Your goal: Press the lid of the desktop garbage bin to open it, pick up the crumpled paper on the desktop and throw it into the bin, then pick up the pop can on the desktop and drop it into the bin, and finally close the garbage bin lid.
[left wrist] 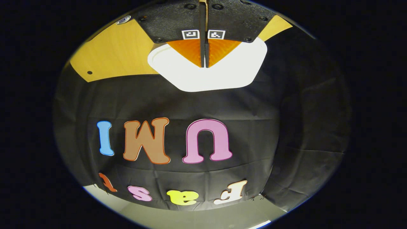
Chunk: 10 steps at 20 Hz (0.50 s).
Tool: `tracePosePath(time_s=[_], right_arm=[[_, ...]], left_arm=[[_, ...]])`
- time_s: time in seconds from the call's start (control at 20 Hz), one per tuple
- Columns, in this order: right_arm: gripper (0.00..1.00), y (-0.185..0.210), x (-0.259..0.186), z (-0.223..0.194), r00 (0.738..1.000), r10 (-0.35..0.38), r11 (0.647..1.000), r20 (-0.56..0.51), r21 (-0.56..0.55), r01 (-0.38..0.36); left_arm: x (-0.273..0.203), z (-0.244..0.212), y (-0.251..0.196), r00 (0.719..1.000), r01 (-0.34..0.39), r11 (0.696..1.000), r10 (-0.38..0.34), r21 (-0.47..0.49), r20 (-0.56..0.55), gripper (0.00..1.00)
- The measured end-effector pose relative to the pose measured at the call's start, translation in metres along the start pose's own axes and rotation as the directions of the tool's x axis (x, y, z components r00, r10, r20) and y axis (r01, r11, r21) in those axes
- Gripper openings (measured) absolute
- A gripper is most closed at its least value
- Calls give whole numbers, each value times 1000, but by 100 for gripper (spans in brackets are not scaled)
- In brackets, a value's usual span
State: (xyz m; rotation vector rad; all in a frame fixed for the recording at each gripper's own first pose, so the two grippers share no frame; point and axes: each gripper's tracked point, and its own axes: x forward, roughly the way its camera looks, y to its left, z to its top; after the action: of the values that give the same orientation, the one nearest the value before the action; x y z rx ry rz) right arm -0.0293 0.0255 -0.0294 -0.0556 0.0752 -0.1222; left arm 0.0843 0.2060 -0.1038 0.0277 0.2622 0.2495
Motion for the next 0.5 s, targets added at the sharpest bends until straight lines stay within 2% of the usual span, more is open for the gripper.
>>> tracePosePath(time_s=[0.1,0.25,0.35,0.5], right_arm=[[97,6,1,-6,1000,18,1000,-18,4,-18],[97,8,3,-2,999,39,999,-11,13,-39],[97,3,5,6,999,41,999,12,15,-41],[97,-1,12,12,998,45,999,33,15,-46]], left_arm=[[-1,1,-1,999,-2,999,3,-35,36,0],[-3,8,-4,996,-12,999,9,39,93,0],[-3,12,-13,994,24,995,-34,99,103,0],[-22,41,-22,979,55,992,-76,112,188,0]])
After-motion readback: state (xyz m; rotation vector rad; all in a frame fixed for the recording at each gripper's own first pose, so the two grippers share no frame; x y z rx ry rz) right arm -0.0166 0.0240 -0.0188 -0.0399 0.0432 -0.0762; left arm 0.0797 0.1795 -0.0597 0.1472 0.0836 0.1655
